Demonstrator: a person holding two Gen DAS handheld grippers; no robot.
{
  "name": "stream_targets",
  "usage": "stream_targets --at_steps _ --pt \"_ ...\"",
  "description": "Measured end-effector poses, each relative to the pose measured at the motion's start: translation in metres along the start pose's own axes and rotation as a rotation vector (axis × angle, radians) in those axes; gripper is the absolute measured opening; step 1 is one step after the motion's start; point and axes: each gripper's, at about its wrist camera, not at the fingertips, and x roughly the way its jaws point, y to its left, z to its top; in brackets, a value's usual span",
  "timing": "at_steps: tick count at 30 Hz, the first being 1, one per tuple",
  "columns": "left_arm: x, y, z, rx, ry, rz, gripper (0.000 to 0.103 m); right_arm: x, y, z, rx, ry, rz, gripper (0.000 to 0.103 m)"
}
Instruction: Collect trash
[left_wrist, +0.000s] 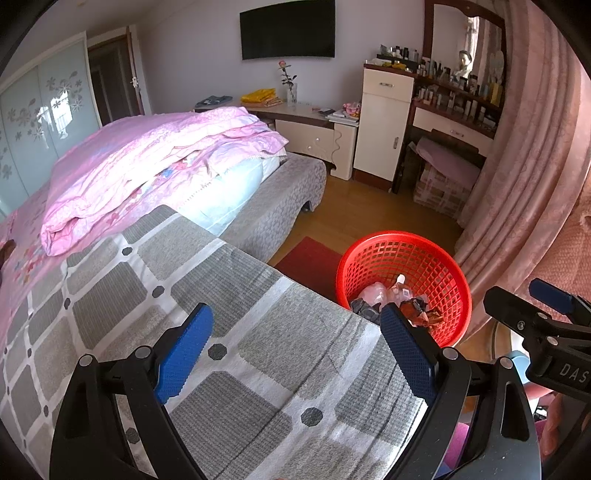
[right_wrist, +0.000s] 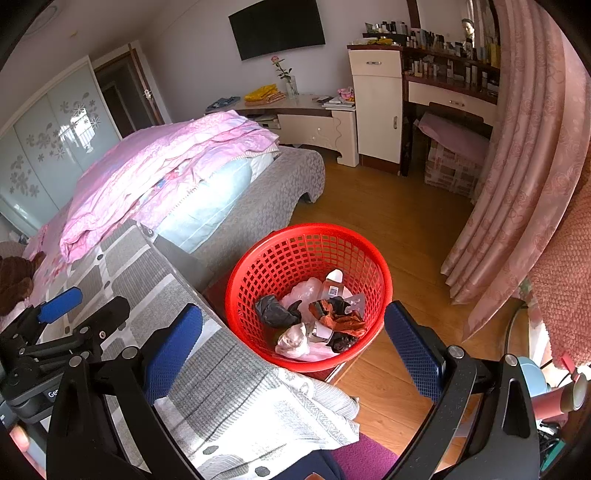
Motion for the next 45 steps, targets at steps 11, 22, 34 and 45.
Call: stream_targets --at_steps 11,22,34,45 --pt "-0.001 0.009 -0.007 0.002 0.0 0.019 0.088 0.0 0.001 0.0 0.0 0.002 0.0 0.096" --pt "-0.001 0.007 -0.005 0.002 0.0 0.017 0.088 0.0 0.0 0.001 0.0 0.002 -0.001 0.096" --pt "-0.004 0.002 -0.006 0.001 0.003 0.01 0.088 0.0 0.0 0.001 0.0 0.004 0.0 0.096" --pt "-0.006 -0.001 -0.008 0.004 -0.001 0.008 0.088 0.0 0.0 0.002 0.001 0.005 -0.001 0.096"
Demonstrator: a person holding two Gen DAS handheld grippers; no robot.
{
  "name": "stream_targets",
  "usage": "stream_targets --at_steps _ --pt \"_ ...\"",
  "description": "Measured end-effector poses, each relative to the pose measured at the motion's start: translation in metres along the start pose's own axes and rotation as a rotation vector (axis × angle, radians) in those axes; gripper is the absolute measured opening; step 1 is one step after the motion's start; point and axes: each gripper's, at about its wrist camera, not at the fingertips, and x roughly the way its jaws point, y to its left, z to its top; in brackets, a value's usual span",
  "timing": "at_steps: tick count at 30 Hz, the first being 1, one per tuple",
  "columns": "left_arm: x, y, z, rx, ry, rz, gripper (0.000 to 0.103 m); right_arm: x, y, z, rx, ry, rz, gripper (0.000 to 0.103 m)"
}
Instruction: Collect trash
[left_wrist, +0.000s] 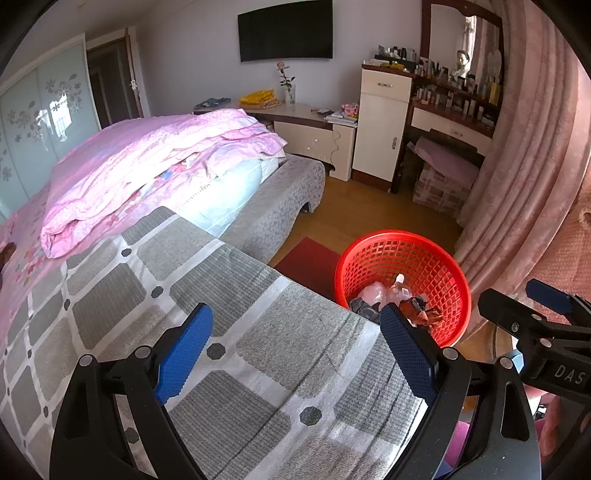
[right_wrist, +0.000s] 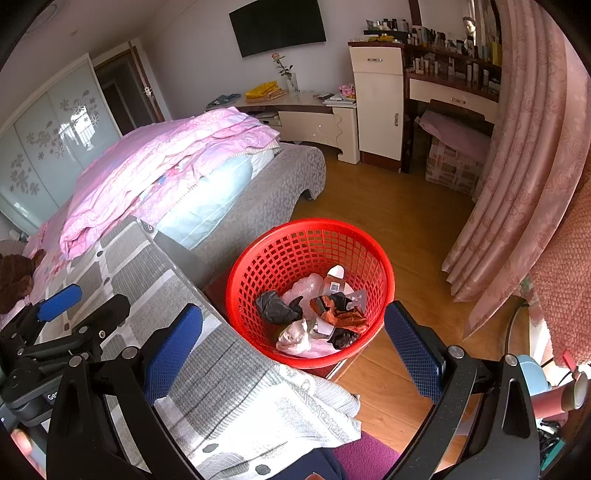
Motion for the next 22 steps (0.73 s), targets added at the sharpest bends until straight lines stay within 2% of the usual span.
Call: stream_targets --at_steps 11,18,22 --pt "-0.008 -0.004 0.006 0.029 -0.046 0.0 0.088 0.001 -0.001 -0.006 0.011 0.01 -0.006 0.096" --pt "-0.007 0.011 0.003 -0.03 -0.001 -0.023 0.088 0.003 -0.001 -0.014 -0.003 0.024 -0.01 0.096" --pt "-0.019 0.037 -0.01 -0.076 0.003 0.034 0.088 0.004 0.014 -0.027 -0.055 0.033 0.03 0.096"
